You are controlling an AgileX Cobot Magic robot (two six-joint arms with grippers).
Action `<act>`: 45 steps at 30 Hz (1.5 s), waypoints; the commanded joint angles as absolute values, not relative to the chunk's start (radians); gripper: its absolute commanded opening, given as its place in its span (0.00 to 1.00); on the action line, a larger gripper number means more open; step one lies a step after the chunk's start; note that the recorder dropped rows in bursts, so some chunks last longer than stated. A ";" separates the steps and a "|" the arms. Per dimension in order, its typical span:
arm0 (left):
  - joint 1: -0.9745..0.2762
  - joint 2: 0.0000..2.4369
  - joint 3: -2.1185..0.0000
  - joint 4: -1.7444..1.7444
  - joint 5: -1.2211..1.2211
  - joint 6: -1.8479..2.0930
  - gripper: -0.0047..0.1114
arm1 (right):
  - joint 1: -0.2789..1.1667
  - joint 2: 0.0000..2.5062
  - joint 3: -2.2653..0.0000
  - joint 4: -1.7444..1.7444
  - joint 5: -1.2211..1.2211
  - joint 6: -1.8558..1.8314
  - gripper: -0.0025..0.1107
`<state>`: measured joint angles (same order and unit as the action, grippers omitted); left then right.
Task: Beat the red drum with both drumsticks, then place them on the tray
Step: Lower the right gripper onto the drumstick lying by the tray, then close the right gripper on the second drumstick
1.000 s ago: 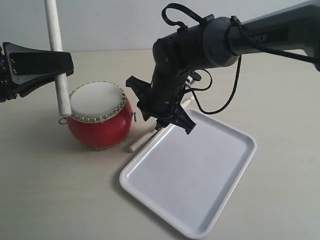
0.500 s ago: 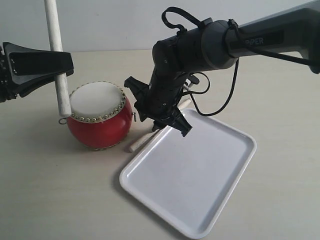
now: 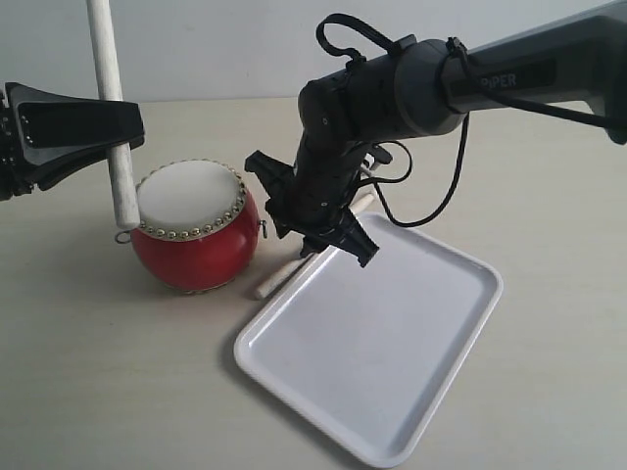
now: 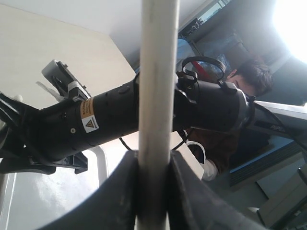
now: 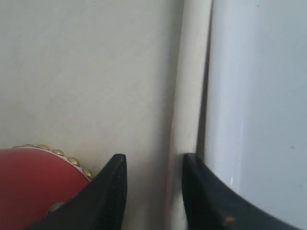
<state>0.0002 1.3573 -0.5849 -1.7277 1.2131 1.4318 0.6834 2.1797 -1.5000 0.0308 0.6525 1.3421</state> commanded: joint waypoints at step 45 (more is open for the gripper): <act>0.004 1.350 -0.588 -1.744 1.221 1.436 0.04 | 0.685 2.237 -1.505 0.047 0.612 1.330 0.17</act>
